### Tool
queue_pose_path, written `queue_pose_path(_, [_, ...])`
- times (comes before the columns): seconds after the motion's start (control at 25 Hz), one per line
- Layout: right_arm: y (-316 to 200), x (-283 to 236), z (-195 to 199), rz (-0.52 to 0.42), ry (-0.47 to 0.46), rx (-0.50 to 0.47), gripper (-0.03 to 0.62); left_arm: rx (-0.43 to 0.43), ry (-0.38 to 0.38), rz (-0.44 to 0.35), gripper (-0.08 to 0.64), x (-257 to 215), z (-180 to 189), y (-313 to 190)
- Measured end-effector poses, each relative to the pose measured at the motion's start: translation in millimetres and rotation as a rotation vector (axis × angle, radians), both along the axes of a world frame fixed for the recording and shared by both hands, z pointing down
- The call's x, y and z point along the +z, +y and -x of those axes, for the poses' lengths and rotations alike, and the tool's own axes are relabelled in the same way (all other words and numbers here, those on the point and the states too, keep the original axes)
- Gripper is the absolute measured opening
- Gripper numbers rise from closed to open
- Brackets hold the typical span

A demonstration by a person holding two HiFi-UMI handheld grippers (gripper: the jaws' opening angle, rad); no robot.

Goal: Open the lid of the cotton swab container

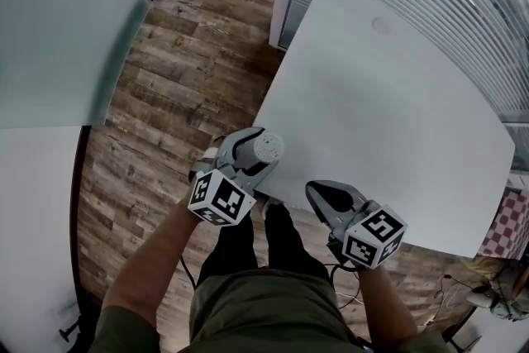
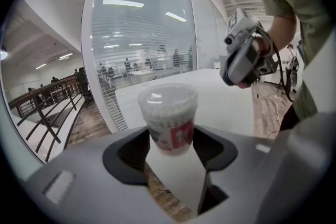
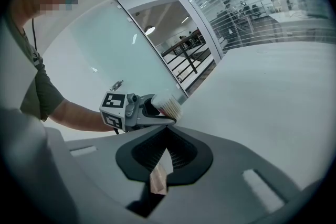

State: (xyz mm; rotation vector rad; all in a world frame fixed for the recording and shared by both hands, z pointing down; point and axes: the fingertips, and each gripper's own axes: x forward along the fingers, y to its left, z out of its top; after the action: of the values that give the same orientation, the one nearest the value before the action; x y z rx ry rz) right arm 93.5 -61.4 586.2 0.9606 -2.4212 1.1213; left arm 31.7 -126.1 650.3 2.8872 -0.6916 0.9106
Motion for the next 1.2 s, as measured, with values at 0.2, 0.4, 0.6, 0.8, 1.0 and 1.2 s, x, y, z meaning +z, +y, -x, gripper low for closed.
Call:
queue_pose_path(0.2, [-15,-29,13,-0.067,-0.015,-0.019,0.011,-0.024,-0.006,0.021,0.262,-25,11,1])
queue_pose_path(0.4, [-32,-68,31,-0.169,-0.023,-0.062,0.012,-0.031,0.009,0.006,0.262,-60,22,2])
queue_pose_path(0.6, [-40,-105,46,-0.243,-0.039,-0.102,0.014,-0.05,0.014,-0.008,0.262,-95,36,1])
queue_pose_path(0.8, [-45,-144,63,-0.32,-0.045,-0.148,0.017,-0.065,0.011,-0.008,0.262,-122,50,2])
queue_pose_path(1.0, [-52,-181,77,-0.394,-0.04,-0.191,0.02,-0.076,0.018,-0.006,0.262,-143,57,1])
queue_pose_path(1.2, [-54,-214,93,-0.451,-0.039,-0.259,0.049,-0.077,0.024,-0.019,0.262,-167,61,-1])
